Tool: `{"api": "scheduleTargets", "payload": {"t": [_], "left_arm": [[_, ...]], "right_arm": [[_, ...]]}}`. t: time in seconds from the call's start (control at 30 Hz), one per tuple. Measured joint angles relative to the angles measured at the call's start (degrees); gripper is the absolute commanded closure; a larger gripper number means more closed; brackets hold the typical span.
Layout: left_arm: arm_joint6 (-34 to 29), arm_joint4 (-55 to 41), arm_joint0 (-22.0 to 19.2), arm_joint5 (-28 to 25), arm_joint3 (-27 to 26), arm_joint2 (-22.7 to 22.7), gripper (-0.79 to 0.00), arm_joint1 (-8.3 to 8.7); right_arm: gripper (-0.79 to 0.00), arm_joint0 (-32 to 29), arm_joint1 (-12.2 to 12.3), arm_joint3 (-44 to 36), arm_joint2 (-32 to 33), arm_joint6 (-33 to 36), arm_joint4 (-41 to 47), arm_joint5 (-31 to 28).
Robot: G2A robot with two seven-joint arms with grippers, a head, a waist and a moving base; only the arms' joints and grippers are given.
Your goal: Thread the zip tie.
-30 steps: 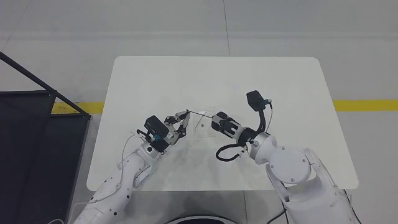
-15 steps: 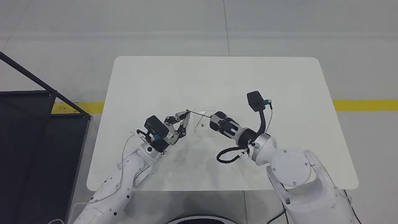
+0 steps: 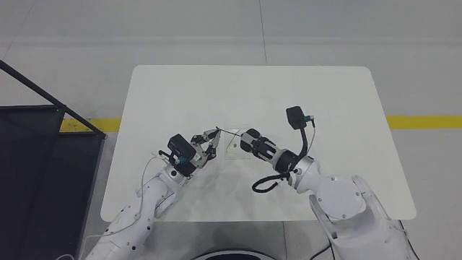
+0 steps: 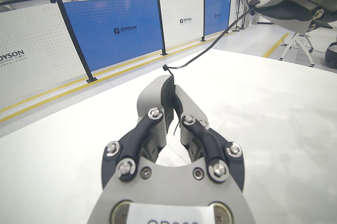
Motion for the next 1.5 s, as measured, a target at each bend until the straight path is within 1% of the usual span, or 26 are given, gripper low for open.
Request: {"api": "scheduleTargets", "payload": {"t": [0.13, 0.57, 1.03, 1.27, 1.5], "left_arm": [[0.0, 0.0, 0.0, 0.0, 0.0, 0.0, 0.0, 0.0], [0.0, 0.0, 0.0, 0.0, 0.0, 0.0, 0.0, 0.0], [0.0, 0.0, 0.0, 0.0, 0.0, 0.0, 0.0, 0.0], [0.0, 0.0, 0.0, 0.0, 0.0, 0.0, 0.0, 0.0], [0.0, 0.0, 0.0, 0.0, 0.0, 0.0, 0.0, 0.0]], "right_arm": [[0.0, -0.2, 0.0, 0.1, 0.1, 0.0, 0.5, -1.3], [0.0, -0.4, -0.1, 0.0, 0.5, -0.1, 1.9, -2.5], [0.0, 0.8, -0.3, 1.2, -0.3, 0.0, 2.2, -1.5], [0.0, 2.1, -0.5, 2.2, -1.2, 0.1, 1.9, -0.1], [0.0, 4.4, -0.8, 3.9, -2.3, 0.4, 1.4, 4.4]]}}
